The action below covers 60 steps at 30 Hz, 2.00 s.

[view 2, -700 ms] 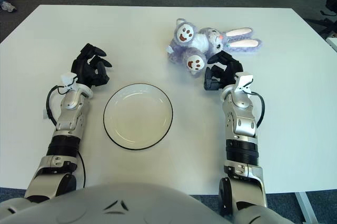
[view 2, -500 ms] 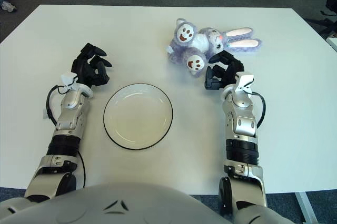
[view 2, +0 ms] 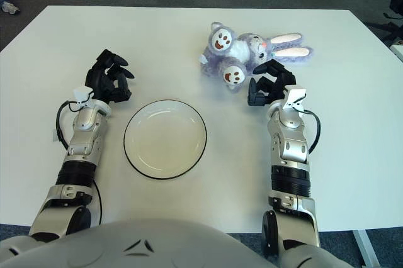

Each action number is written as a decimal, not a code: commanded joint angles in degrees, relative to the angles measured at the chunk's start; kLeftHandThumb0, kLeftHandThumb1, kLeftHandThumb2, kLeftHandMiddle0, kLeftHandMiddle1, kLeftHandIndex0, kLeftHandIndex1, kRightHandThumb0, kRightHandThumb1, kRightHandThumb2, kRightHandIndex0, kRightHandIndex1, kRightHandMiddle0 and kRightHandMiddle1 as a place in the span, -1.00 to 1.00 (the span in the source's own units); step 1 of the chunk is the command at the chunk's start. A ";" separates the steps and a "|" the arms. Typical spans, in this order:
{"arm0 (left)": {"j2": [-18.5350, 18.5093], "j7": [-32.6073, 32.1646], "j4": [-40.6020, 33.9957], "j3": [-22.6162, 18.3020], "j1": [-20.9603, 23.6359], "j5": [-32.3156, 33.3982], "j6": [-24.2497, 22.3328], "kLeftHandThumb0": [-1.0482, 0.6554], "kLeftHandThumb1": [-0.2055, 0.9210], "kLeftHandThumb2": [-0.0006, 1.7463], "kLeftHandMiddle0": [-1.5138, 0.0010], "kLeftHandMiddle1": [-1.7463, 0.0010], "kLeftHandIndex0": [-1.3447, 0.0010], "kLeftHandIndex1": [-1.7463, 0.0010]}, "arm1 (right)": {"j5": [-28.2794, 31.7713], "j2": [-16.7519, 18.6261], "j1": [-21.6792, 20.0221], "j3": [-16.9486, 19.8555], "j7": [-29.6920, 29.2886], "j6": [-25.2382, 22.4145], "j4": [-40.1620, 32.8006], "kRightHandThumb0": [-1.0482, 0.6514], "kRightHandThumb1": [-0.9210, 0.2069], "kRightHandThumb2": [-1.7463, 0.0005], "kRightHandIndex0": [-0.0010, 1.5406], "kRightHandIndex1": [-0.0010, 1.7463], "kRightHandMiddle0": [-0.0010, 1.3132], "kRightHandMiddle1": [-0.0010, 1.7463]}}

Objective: Put the doll into the plate.

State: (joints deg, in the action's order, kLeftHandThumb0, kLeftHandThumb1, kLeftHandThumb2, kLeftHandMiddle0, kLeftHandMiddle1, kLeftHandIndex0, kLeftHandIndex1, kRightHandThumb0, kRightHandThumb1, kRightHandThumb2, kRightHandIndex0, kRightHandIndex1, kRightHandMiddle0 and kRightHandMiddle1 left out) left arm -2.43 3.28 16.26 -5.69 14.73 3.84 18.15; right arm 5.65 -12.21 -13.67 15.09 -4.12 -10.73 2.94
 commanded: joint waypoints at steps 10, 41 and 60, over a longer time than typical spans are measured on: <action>-1.87 -2.96 0.92 2.03 3.12 -7.84 6.37 0.22 -0.16 0.58 0.29 -1.00 0.23 -1.00 | -5.55 -4.48 -0.87 1.24 -2.06 9.50 0.20 0.21 0.58 -0.79 0.09 1.00 0.11 0.70; -5.12 0.87 -2.22 8.01 7.31 -12.22 2.22 0.01 0.47 -0.18 0.46 -0.31 1.00 -0.26 | -18.86 -14.33 -1.21 -4.09 2.00 8.50 -2.50 0.22 0.00 -0.45 -0.37 1.00 -0.31 0.97; -4.94 -2.04 0.46 10.81 11.05 -18.32 3.33 -0.50 0.24 -0.06 0.68 0.16 1.00 0.14 | -25.28 -20.08 -2.66 -8.46 4.70 11.11 0.59 -0.61 -0.23 0.11 0.56 1.00 -0.99 0.35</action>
State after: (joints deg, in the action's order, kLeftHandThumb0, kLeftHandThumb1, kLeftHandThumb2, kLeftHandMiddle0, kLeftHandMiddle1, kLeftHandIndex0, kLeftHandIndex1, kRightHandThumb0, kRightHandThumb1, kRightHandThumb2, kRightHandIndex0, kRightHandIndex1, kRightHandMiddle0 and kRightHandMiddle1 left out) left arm -6.97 2.25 15.61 4.52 24.23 -13.13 20.75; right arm -18.14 -30.73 -14.83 7.37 0.15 -1.10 2.49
